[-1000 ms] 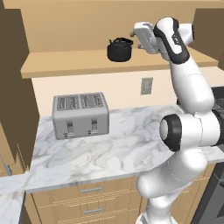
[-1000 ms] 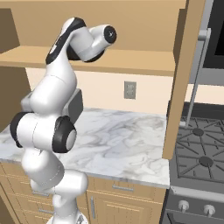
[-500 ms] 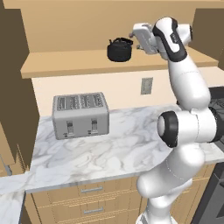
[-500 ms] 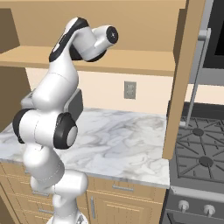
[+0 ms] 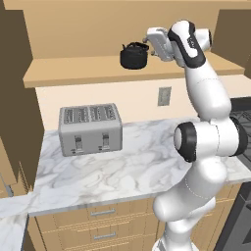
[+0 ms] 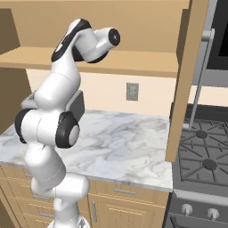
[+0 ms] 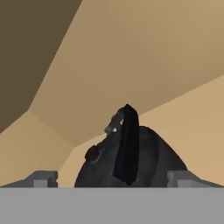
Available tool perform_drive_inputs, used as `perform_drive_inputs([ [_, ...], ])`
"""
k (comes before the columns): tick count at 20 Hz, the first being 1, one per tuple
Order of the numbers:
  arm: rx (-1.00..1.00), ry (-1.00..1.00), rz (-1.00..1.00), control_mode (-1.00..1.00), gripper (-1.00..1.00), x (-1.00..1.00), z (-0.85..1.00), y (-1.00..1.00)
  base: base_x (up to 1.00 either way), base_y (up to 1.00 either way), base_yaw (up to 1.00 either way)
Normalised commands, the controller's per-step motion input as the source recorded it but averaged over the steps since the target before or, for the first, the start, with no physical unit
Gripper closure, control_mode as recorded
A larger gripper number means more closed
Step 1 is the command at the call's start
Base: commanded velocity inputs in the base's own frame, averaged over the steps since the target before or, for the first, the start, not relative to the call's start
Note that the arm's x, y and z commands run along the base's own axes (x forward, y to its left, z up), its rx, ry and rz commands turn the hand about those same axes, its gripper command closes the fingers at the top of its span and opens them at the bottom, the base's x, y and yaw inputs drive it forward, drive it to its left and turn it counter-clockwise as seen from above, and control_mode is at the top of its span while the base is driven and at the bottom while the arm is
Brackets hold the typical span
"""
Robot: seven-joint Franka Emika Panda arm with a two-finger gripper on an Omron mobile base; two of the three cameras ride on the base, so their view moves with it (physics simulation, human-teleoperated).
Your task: Open the cabinet, pick the kettle from the cabinet, and place it in the sink.
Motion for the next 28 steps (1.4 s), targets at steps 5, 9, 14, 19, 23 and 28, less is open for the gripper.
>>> perform_drive_inputs([
  [5, 0.00, 0.00, 0.00, -1.00, -1.00, 0.17, 0.00, 0.00, 0.00, 0.00, 0.00],
  [9, 0.00, 0.00, 0.00, -1.00, -1.00, 0.09, -0.01, 0.04, 0.00, 0.00, 0.00],
  [14, 0.00, 0.00, 0.00, -1.00, -1.00, 0.11, 0.00, 0.10, 0.00, 0.00, 0.00],
  [19, 0.00, 0.00, 0.00, -1.00, -1.00, 0.15, -0.02, 0.05, 0.00, 0.00, 0.00],
  [23, 0.00, 0.00, 0.00, -1.00, -1.00, 0.16, -0.02, 0.03, 0.00, 0.00, 0.00],
  [28, 0.00, 0.00, 0.00, -1.00, -1.00, 0.06, 0.00, 0.00, 0.00, 0.00, 0.00],
])
